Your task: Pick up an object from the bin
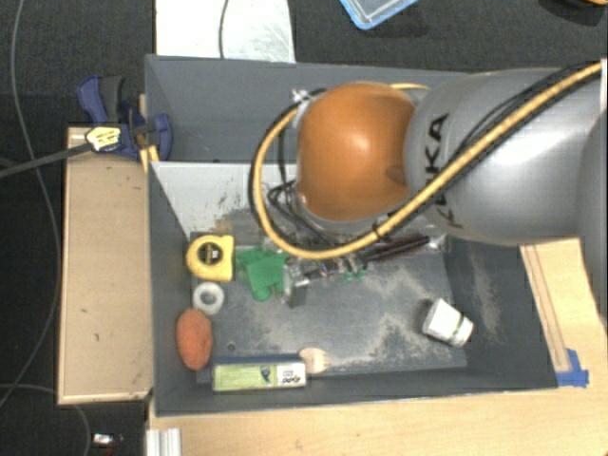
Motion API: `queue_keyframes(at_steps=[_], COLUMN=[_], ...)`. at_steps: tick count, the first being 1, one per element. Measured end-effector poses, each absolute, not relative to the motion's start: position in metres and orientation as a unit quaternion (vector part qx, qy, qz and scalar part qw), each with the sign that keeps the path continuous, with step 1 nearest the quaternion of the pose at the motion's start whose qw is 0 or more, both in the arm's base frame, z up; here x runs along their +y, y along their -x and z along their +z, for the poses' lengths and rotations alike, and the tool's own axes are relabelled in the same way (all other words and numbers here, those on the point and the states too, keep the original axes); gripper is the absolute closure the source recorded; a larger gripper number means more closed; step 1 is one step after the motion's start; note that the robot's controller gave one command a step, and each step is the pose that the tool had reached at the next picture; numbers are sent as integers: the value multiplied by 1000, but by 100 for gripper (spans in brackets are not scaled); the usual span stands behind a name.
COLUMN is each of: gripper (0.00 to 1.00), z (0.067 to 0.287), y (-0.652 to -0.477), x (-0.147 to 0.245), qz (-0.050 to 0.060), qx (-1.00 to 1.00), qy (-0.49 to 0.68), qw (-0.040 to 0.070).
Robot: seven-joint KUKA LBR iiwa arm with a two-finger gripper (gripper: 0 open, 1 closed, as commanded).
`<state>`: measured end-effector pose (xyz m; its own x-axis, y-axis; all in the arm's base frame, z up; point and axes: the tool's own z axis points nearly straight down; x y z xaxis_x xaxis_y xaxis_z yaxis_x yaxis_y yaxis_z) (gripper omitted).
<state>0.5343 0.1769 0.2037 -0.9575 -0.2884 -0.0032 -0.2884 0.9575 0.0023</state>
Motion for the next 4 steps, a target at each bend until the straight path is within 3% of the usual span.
queue_keyframes(at_steps=[1,2,3,4], gripper=[100,100,100,100], z=[142,145,108,146], y=[-556,-550,-552,-554], x=[179,178,203,205], qz=[1,1,1,1], qx=[978,971,957,956], qy=[211,239,289,292], qw=[5,-6,4,-1])
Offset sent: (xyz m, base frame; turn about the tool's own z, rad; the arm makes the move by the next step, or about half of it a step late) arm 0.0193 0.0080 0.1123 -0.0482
